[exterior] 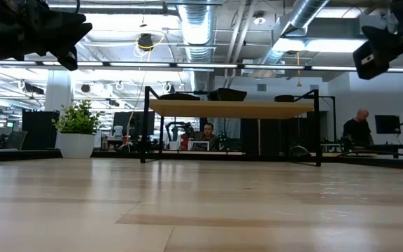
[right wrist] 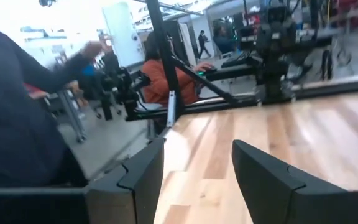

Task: Pick & Place Mini shaped plates
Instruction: Return to Home Position

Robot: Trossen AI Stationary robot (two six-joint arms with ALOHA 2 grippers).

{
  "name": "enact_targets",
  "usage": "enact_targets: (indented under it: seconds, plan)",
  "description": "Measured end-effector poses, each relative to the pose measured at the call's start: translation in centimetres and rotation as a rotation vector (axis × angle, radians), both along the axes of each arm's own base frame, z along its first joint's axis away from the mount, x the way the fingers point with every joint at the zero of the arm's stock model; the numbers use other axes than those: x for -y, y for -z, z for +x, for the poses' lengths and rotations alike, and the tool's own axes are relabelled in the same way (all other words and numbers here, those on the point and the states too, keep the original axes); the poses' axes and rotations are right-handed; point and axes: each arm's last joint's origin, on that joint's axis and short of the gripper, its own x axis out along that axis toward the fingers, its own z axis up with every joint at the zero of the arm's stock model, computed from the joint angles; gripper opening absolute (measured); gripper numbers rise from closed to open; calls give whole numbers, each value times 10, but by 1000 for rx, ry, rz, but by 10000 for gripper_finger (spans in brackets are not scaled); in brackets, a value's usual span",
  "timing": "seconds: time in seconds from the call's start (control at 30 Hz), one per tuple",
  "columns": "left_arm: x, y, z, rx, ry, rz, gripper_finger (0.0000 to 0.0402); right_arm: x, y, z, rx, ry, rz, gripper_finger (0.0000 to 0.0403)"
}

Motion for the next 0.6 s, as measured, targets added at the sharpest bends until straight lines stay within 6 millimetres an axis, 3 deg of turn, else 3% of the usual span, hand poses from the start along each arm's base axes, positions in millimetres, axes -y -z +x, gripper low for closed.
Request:
enact_targets:
  seconds: [0.2,0.6]
  plan:
    - [0,1,1,-17,0,-3,90,0,0,0,-50,-9,141,183]
    - [-1,7,7,-88,0,-17,90,0,0,0,-52,-7,150,181]
